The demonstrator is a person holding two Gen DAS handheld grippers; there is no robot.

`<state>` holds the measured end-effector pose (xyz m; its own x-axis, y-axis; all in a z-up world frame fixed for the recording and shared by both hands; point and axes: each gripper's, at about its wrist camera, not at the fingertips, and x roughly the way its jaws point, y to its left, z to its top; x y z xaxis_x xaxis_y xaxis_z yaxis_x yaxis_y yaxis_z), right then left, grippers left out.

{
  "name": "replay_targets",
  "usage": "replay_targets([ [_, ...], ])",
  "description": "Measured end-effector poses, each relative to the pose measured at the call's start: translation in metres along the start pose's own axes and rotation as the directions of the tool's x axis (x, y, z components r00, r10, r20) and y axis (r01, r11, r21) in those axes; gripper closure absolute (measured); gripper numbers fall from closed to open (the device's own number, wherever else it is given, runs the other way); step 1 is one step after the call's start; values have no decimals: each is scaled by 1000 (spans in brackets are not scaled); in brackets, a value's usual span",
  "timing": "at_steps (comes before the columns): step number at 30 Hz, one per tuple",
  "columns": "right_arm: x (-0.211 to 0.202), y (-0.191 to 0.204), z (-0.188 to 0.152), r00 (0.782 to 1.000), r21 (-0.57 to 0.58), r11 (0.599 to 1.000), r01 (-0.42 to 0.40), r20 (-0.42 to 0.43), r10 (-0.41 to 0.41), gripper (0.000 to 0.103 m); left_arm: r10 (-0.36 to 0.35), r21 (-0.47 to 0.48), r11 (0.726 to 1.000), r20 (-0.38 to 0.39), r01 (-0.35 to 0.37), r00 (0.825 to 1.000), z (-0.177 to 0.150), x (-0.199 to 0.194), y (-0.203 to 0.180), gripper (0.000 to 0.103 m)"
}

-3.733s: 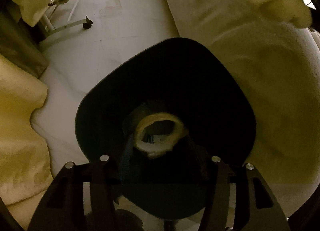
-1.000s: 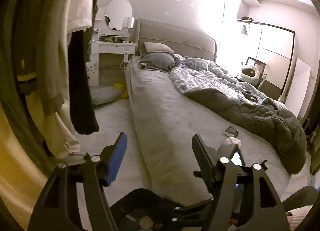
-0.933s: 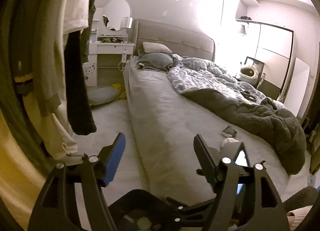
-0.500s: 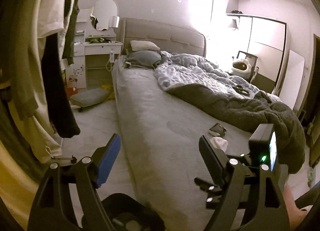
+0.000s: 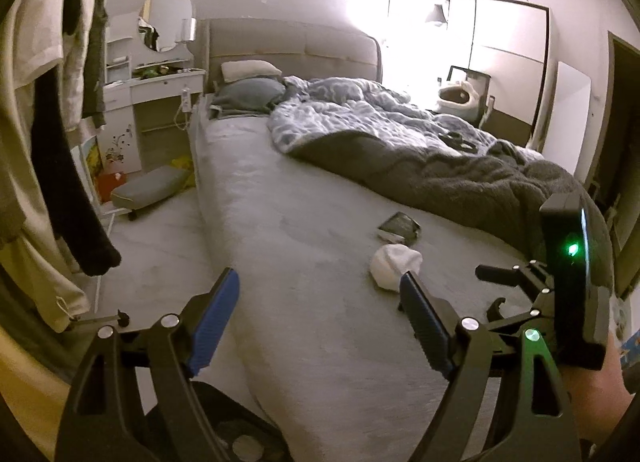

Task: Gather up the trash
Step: 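Move both tools back toward the black C-shaped pieces on the bed, then close right tool on black C-shaped piece and lift it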

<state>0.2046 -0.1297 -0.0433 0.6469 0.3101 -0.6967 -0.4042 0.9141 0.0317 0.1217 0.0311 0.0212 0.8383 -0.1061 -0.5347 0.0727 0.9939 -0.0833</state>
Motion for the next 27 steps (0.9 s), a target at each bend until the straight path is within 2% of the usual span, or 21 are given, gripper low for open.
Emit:
replay_targets([
  [10,-6,-48,-22,997,54,996,71,-15,-70,5,-52,-26,998,-68,50,996,-6,33,-26,19],
  [21,-4,-95,-49,990,117,983,144,-29,-141,5,-52,51,997,-121,58,991,-17,61,-67,19],
  [27,0,-111,-60,993,144,983,111,-45,-106,6,-62,88,993,-149,76,987,-22,74,-87,19],
])
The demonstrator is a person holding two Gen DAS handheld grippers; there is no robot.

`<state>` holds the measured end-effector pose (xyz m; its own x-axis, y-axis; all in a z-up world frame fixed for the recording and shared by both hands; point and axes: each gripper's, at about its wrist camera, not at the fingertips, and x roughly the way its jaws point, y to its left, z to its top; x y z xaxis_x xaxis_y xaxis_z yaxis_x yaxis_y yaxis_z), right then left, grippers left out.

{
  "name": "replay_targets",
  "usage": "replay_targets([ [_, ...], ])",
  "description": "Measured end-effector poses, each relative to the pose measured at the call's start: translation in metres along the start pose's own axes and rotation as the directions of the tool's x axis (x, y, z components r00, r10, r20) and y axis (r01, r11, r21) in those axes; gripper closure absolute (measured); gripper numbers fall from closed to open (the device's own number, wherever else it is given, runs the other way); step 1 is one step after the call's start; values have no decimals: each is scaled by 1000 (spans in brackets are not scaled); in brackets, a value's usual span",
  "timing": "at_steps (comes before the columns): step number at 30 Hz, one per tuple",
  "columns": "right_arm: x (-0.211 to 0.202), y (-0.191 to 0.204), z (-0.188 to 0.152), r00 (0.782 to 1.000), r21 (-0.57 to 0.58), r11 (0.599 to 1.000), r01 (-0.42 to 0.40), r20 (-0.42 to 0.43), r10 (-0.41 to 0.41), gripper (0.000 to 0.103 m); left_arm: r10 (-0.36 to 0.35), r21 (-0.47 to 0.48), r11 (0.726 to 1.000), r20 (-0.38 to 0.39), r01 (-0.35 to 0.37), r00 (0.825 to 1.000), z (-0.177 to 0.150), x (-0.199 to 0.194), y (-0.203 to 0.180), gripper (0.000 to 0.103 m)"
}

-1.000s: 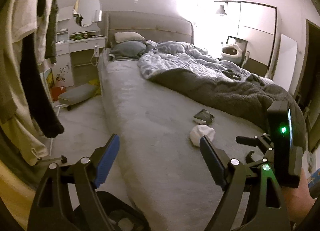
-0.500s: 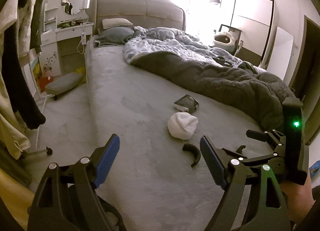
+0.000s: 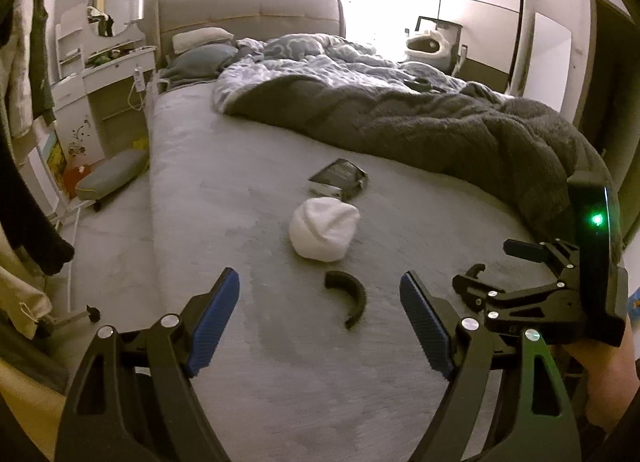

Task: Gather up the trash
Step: 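Close right tool on black C-shaped piece and lift it, then close left tool on the other black C-shaped piece and lift it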

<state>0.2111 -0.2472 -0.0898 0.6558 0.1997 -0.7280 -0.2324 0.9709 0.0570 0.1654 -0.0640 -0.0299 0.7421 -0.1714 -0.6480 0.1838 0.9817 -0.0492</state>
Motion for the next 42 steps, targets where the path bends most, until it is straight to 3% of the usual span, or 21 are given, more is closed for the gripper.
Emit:
replay_targets([
  [2,1,0,-2,1000,-6,1000,-19,1,19,19,-7,3,1000,-13,7,1000,-1,6,-5,19],
  [12,13,-8,-12,995,-17,995,-94,-32,93,43,-33,-21,999,-66,31,997,-4,30,-18,19],
  [16,9,-7,-13,992,-41,992,-123,-21,122,59,-24,-28,999,-79,22,997,-5,39,-22,19],
  [33,-18,-33,0,976,50,976,-213,63,210,61,75,-33,996,-64,-77,995,-10,70,-23,25],
  [42,-26,-40,3,972,72,972,-225,81,219,61,74,-104,991,-82,-82,994,-14,81,-9,42],
])
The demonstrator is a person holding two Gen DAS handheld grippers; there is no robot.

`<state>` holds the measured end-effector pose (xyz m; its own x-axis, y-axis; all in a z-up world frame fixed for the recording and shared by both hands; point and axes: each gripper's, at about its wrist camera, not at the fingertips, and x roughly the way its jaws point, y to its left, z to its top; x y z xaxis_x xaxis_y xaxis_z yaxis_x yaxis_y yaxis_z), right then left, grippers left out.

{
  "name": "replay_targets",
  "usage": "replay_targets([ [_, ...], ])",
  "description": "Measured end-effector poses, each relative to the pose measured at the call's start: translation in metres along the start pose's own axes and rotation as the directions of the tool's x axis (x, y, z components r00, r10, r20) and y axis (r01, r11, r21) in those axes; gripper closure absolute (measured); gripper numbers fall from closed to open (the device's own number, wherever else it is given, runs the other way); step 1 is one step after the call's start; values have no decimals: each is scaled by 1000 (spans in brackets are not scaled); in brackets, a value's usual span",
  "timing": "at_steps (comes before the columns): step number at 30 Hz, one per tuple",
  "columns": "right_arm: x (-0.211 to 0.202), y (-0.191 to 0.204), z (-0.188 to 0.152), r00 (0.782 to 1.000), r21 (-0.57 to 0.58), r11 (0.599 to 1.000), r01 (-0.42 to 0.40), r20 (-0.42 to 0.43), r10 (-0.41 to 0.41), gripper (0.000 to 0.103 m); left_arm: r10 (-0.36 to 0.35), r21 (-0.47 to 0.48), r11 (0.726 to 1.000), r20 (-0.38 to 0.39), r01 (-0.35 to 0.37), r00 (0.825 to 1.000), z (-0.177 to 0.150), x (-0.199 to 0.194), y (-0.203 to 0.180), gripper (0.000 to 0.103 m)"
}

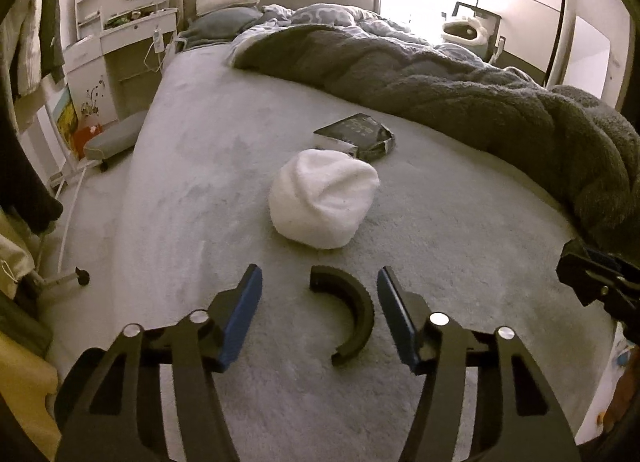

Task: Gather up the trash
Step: 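Close left tool on the other black C-shaped piece and lift it, then carry black piece with left tool while right tool carries its piece to bin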

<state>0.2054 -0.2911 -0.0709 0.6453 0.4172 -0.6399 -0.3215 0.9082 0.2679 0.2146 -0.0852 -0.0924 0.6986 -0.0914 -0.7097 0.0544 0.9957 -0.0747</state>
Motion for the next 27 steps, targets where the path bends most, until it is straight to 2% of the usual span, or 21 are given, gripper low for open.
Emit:
replay_targets([
  [3,0,2,2,1000,-2,1000,-2,3,2,61,-10,8,1000,-27,10,1000,-2,5,-1,55],
  [5,-2,5,3,1000,-5,1000,0,6,0,61,-21,14,1000,-40,22,999,-4,8,-2,68],
  [7,-3,9,6,1000,-7,1000,-6,12,7,61,-36,21,999,-38,37,999,-5,6,-3,73],
  [13,-1,27,14,1000,-36,999,-25,17,26,61,-71,21,997,-28,72,997,-6,-3,-2,76],
  [14,0,30,15,999,-40,999,-28,16,28,61,-74,23,997,-25,74,997,-6,-5,-1,81],
  [27,12,77,32,997,-73,995,-70,19,71,61,-105,19,994,0,105,994,-8,-28,30,81],
])
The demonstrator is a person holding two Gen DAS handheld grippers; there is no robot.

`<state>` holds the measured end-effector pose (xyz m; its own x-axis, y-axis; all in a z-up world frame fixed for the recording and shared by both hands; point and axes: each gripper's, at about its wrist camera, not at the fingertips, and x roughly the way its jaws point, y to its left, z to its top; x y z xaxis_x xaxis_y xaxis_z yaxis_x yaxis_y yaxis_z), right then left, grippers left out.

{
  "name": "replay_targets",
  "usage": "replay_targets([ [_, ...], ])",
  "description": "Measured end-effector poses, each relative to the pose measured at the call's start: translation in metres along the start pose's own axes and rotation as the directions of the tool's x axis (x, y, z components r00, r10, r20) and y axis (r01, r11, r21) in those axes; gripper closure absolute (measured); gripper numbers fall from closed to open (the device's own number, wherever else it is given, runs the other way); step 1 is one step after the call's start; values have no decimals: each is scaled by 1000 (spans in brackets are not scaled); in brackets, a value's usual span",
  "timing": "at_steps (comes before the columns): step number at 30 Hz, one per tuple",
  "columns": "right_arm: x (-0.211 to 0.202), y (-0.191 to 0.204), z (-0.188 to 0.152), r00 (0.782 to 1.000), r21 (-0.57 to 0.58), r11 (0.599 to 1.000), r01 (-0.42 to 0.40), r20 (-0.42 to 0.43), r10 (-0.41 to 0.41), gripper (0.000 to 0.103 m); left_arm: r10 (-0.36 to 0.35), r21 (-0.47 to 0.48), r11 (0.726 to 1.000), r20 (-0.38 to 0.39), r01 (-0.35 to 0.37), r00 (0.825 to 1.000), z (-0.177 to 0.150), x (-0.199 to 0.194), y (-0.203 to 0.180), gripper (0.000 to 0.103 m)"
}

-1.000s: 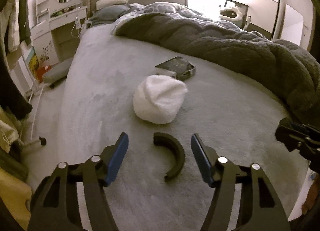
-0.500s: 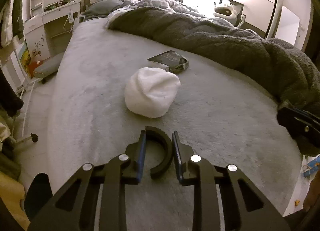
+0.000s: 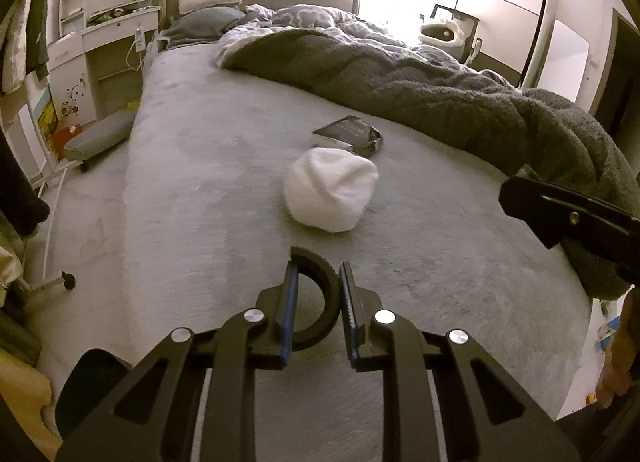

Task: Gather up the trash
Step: 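Carry black piece with left tool while right tool carries its piece to bin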

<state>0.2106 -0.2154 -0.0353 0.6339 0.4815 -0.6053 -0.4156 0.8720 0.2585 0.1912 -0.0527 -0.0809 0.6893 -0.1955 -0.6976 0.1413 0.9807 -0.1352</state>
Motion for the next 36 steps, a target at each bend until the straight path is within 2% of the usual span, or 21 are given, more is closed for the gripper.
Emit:
replay_targets([
  [15,30,83,19,995,-70,993,-96,-24,95,61,79,-97,992,14,-77,997,-10,-45,78,81],
  [25,44,140,26,986,-119,978,-168,-37,165,61,144,-204,967,-62,-154,988,-45,-57,145,81],
  [30,50,169,27,978,-147,967,-208,-51,203,61,179,-217,956,-102,-198,978,-62,-60,169,81],
  [36,63,199,27,970,-173,955,-240,-70,231,61,199,-233,943,-185,-239,962,-83,-55,196,81],
])
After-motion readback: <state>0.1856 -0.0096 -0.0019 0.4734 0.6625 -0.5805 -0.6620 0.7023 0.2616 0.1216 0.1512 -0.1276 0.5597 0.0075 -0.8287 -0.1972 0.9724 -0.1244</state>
